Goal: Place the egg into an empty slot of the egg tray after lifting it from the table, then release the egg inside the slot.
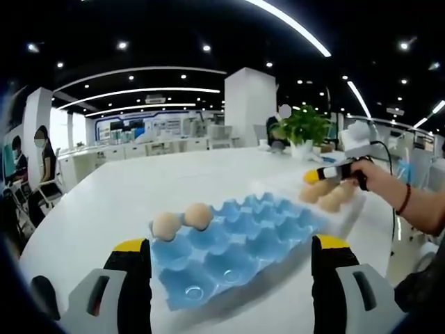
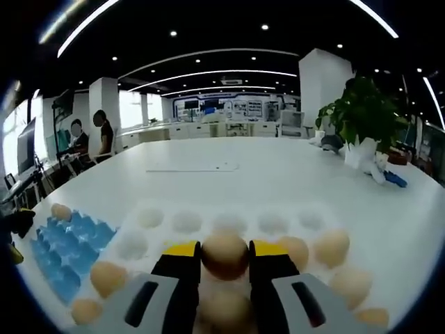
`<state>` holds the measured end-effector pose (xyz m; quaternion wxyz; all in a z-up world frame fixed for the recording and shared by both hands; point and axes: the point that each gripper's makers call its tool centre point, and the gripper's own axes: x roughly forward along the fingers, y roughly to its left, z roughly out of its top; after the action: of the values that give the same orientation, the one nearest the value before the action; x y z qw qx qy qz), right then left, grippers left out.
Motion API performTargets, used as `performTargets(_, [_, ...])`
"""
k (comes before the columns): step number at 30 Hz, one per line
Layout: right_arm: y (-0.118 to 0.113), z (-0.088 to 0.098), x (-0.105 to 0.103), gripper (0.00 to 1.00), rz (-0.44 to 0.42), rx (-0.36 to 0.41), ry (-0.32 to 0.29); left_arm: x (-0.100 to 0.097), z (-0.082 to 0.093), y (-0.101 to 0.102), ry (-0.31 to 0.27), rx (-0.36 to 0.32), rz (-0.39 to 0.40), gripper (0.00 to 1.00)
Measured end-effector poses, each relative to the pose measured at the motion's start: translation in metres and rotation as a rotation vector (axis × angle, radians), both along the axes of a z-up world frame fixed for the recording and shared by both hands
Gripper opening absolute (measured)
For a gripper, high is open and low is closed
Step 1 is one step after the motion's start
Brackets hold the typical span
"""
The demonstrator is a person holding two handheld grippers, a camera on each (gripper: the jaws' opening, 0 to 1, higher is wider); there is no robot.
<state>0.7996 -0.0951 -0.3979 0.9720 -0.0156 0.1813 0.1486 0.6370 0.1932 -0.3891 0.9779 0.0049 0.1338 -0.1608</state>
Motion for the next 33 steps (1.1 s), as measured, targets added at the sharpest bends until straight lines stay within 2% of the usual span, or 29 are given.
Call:
performTargets(14, [0.018,0.016,-0.005,0.28,0.051,0.043,-0.035,-0.003,-0.002,-0.002,0.006,0.015,-0.005,0.97])
performTargets(24, [0.056,0.021,-0.019,0.28,0.145,0.04,-0.07,-0.006,-0.002,-0.001,0.007,0.023,-0.009,0.97])
performTargets(33, [0.082,0.024,-0.026,0.28,0.207,0.046,-0.076,-0.01,-0.003,0.004,0.009,0.025,0.001,0.97])
